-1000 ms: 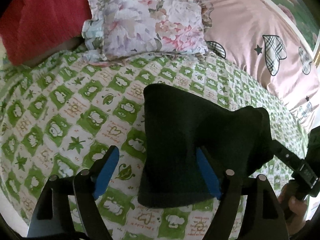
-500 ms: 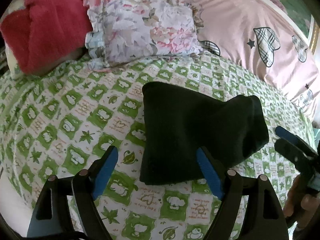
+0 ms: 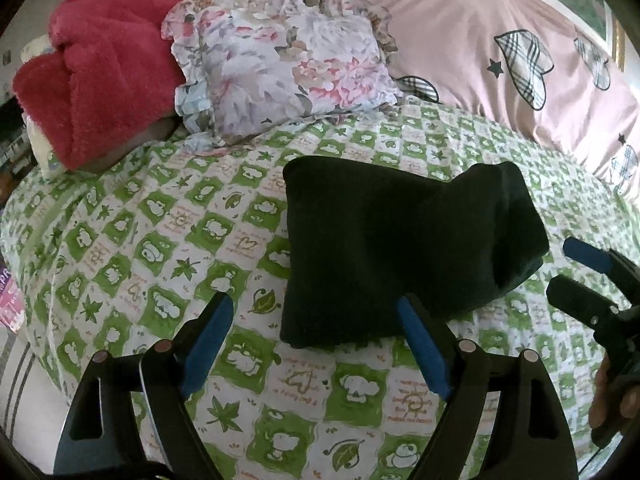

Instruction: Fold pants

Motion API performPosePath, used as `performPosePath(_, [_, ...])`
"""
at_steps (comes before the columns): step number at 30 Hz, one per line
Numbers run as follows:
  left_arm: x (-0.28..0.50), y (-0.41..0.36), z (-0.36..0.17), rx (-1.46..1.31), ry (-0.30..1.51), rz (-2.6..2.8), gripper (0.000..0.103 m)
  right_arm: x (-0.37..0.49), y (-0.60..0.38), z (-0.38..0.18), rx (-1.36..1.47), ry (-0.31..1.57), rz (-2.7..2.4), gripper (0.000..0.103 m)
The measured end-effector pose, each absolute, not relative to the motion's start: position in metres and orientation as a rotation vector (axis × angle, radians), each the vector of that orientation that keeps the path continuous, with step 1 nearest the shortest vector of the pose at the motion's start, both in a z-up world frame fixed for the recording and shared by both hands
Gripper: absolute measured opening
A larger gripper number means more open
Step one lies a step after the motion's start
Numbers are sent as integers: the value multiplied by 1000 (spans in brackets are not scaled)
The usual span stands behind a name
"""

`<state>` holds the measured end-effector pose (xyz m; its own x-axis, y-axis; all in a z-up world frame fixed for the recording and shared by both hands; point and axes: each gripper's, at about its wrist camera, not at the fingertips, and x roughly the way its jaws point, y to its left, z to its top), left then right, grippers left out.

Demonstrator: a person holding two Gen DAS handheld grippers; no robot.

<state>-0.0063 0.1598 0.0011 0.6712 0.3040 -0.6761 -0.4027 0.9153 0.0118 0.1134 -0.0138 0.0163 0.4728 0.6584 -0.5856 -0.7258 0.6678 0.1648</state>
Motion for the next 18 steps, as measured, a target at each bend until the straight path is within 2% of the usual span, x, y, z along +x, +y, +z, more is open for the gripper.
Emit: performPosePath(18, [-6,151,-19,-93,730,410,88,108,0,1,-159,641,845,97])
